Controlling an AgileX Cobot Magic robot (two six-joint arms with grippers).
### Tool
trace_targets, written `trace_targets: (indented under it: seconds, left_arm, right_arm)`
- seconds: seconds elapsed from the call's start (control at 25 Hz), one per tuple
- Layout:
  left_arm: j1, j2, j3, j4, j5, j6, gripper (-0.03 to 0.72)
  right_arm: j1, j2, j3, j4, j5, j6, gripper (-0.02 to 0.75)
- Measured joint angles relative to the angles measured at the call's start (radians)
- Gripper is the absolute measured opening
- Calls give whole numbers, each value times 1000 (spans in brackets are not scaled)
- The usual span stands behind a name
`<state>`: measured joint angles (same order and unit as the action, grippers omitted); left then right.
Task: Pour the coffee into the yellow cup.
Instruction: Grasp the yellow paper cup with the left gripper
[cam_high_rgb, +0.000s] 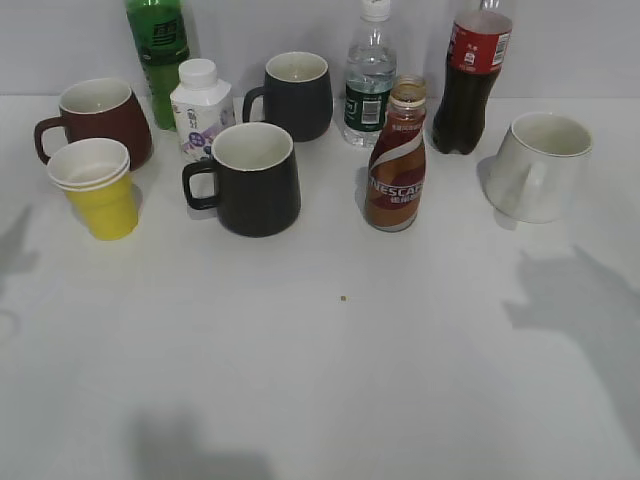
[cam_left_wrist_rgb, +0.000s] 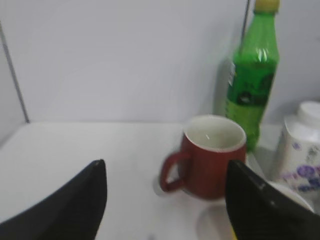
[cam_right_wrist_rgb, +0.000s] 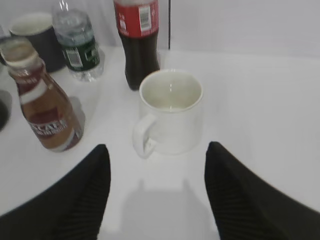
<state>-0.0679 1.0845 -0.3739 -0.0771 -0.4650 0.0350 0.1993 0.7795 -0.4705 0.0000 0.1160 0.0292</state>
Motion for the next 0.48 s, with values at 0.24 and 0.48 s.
trace_targets:
  seconds: [0.24,0.48]
  left_arm:
    - [-150,89,15,-11,36,0,565]
    - [-211,101,137,-43,-25,0,565]
  right_arm:
    - [0,96,0,0,-78,0,449]
    - [1,112,0,0,-90,0,449]
